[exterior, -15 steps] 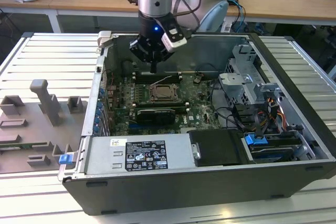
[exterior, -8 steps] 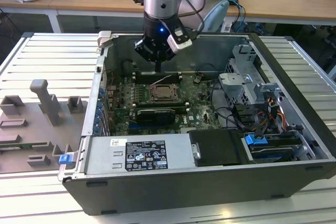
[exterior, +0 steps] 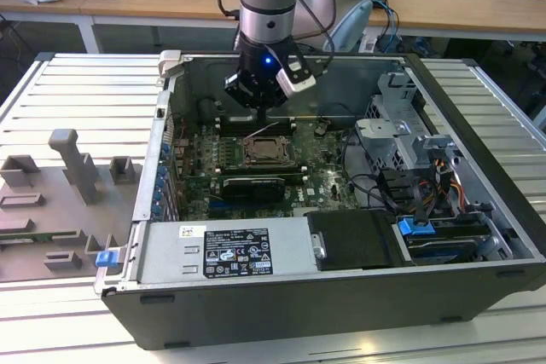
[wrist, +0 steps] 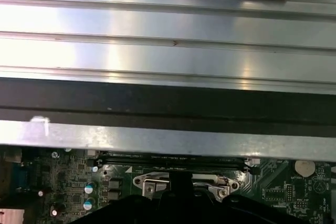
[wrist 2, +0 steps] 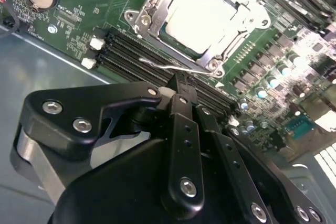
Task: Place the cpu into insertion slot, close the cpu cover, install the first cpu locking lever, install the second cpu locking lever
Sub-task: 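Install the first cpu locking lever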
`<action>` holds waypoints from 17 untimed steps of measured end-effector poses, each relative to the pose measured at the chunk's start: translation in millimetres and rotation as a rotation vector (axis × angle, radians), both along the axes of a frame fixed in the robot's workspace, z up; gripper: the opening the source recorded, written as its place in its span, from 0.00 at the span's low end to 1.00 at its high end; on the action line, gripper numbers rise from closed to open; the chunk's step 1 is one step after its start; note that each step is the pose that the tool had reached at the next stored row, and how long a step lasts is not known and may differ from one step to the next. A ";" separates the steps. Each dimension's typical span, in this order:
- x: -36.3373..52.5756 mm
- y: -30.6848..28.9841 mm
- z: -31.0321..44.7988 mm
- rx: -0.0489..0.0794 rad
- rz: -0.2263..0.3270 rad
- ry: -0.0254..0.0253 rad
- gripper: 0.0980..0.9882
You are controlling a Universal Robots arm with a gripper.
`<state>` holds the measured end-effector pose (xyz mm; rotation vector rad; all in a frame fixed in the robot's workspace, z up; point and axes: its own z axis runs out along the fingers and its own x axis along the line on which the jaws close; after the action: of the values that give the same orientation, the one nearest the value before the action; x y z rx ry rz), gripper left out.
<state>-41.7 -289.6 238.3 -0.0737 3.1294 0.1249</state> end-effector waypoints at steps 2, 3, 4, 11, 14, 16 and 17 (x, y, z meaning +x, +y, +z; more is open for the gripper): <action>2.2 0.0 -1.8 0.000 0.000 0.0000 0.01; 2.7 0.0 -2.4 0.000 0.001 0.0000 0.01; 3.4 0.0 -3.2 0.000 0.002 0.0000 0.01; 7.0 2.0 -7.6 0.000 0.003 0.0000 0.01; 8.6 2.6 -9.1 0.000 0.003 0.0000 0.01; 10.5 3.0 -10.7 0.000 0.003 0.0000 0.01; 11.6 3.1 -11.8 0.000 0.003 0.0000 0.01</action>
<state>-30.2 -286.5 226.5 -0.0779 3.1294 0.1250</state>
